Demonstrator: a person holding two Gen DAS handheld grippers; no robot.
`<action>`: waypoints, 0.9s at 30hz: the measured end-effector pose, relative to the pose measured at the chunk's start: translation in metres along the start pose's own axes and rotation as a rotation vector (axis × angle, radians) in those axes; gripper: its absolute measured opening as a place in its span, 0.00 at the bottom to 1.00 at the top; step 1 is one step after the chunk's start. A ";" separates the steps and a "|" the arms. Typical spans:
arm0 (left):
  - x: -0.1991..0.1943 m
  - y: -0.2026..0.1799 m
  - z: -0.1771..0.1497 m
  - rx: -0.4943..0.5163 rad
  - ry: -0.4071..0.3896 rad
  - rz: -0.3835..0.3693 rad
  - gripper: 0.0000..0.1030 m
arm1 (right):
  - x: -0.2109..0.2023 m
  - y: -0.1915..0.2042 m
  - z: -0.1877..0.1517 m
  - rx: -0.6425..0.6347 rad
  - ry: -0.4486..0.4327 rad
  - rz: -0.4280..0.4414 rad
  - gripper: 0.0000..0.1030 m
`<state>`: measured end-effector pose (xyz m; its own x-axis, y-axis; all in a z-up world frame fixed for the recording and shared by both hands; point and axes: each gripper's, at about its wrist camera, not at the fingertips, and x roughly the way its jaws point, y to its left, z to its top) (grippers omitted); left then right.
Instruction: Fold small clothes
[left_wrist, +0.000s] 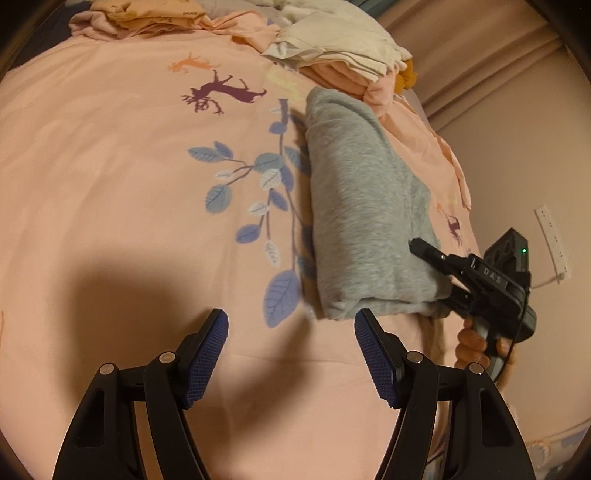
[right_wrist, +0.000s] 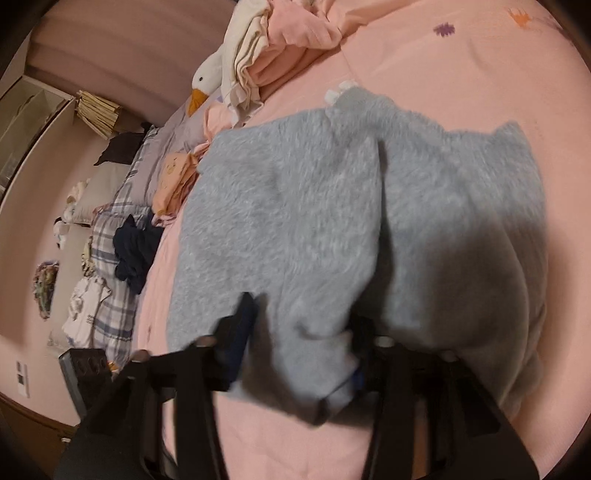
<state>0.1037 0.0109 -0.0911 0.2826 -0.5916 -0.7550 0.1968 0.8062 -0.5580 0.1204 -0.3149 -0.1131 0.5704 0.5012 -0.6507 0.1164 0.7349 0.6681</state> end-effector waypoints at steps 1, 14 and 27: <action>0.000 0.001 0.000 -0.002 0.003 0.003 0.67 | -0.001 0.001 0.001 -0.007 -0.014 0.019 0.20; 0.003 0.001 0.000 0.001 0.025 0.012 0.67 | -0.111 0.031 0.012 -0.173 -0.386 -0.115 0.15; 0.006 -0.054 0.021 0.154 -0.003 0.056 0.67 | -0.057 -0.023 0.004 -0.100 -0.191 -0.167 0.21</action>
<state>0.1141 -0.0357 -0.0585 0.3003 -0.5456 -0.7824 0.3218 0.8301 -0.4554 0.0883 -0.3618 -0.0900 0.6943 0.2807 -0.6627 0.1466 0.8463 0.5120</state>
